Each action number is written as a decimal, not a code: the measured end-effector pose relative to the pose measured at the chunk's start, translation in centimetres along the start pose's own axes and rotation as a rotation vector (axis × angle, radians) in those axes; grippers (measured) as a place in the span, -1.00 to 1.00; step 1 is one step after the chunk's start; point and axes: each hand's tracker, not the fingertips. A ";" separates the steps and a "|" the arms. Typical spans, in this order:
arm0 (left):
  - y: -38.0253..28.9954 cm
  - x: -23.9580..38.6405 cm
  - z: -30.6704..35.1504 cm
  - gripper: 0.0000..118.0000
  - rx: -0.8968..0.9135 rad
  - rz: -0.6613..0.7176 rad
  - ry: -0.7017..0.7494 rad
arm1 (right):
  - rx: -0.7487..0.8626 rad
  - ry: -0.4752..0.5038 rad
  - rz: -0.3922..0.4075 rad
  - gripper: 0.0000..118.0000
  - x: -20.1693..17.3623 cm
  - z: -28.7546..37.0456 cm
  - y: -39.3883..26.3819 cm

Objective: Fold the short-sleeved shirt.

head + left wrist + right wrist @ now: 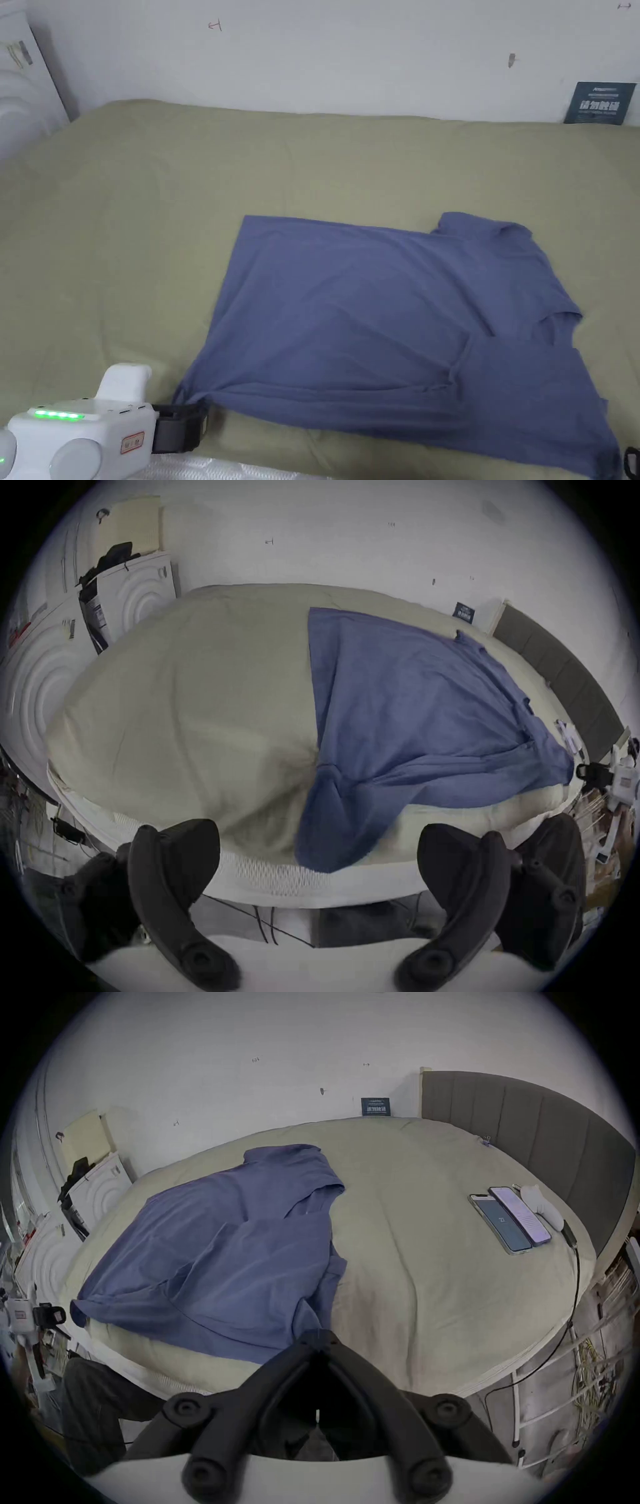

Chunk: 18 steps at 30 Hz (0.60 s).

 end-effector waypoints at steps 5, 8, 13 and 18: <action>0.6 -0.9 -2.6 -0.60 0.007 0.004 0.030 | -0.014 -0.005 0.020 -1.00 -0.1 -0.5 0.2; 1.0 0.5 -1.5 -0.96 0.022 -0.009 0.025 | -0.005 0.000 0.027 -1.00 -0.2 -0.4 0.5; 1.2 0.9 -0.6 -0.96 0.019 -0.010 0.011 | -0.066 0.031 0.054 0.87 -0.5 -1.5 0.8; 1.5 0.8 -0.2 -0.96 0.021 0.003 0.001 | -0.074 0.000 0.095 0.02 -0.9 -3.4 0.3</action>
